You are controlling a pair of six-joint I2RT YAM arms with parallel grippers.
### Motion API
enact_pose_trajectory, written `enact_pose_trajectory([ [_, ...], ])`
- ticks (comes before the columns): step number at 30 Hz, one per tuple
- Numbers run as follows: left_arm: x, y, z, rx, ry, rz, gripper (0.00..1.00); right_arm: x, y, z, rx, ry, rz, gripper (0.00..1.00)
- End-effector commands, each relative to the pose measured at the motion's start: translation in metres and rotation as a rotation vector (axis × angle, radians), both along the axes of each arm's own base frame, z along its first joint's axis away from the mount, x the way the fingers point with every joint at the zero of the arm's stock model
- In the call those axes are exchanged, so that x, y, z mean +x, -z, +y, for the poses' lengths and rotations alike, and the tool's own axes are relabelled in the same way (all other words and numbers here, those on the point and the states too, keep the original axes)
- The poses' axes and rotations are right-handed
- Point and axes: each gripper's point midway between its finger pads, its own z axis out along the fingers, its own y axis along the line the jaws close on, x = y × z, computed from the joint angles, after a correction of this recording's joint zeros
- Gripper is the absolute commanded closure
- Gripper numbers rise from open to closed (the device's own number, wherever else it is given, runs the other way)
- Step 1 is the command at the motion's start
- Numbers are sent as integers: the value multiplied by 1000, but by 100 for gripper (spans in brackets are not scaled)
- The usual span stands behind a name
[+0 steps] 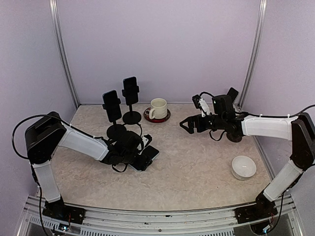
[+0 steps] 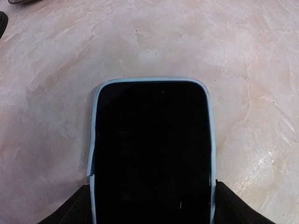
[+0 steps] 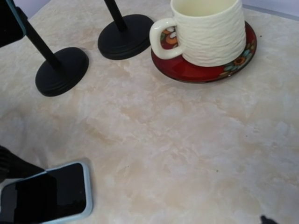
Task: Place the phone on the phone stand
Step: Pick up the phone from the center of the board.
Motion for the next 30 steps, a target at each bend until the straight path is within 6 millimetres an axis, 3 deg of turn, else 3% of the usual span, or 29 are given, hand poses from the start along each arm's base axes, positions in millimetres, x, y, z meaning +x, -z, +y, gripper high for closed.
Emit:
enact_pose_trajectory([
  [1,-28,22,3,33,59,100,44,-7,1,5,7,-19,-1,0],
  [11,-27,-18,-8,-47,67,-1,45,-14,4,10,26,-48,14,0],
  [24,-38,-68,-26,-131,96,-113,47,-27,3,49,102,-128,25,0],
  [30,-42,-87,-28,-171,102,-160,47,-31,3,65,157,-160,48,5],
])
